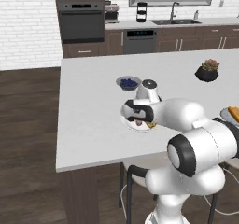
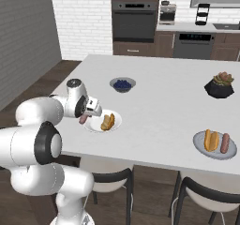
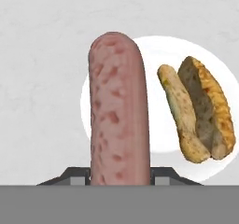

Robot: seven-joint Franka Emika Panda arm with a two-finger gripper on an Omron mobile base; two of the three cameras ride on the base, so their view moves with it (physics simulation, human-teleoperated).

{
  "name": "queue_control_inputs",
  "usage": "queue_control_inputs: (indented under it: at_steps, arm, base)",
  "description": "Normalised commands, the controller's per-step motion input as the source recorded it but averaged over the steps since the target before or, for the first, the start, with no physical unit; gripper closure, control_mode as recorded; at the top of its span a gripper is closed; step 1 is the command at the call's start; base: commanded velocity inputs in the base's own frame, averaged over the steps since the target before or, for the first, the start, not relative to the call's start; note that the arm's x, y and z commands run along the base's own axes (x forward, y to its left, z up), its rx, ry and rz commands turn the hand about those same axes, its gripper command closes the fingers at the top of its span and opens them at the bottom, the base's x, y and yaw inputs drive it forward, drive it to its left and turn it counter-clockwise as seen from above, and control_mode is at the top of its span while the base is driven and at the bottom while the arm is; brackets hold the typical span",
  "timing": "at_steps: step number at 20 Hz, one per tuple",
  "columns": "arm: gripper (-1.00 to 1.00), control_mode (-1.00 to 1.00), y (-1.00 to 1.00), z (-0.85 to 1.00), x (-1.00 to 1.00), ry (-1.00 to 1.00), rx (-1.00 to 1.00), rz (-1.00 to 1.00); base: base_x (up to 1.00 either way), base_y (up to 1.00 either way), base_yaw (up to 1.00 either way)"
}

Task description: Place one bun and one sausage from the bowl on each plate.

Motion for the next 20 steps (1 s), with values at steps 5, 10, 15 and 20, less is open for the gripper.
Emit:
queue_control_inputs:
  at_steps: [5, 10, 15, 20]
  arm:
    - [1.00, -1.00, 0.00, -0.29, 0.52, 0.00, 0.00, 0.00]
    - [1.00, -1.00, 0.00, -0.32, 0.29, 0.00, 0.00, 0.00]
    - [1.00, -1.00, -0.01, -0.21, 0.16, 0.00, 0.00, 0.00]
    - [-1.00, -1.00, -0.01, 0.00, 0.13, 0.00, 0.00, 0.00]
  base:
    - [0.00, 0.00, 0.00]
    - [0.00, 0.00, 0.00]
    - [0.00, 0.00, 0.00]
    - [0.00, 0.00, 0.00]
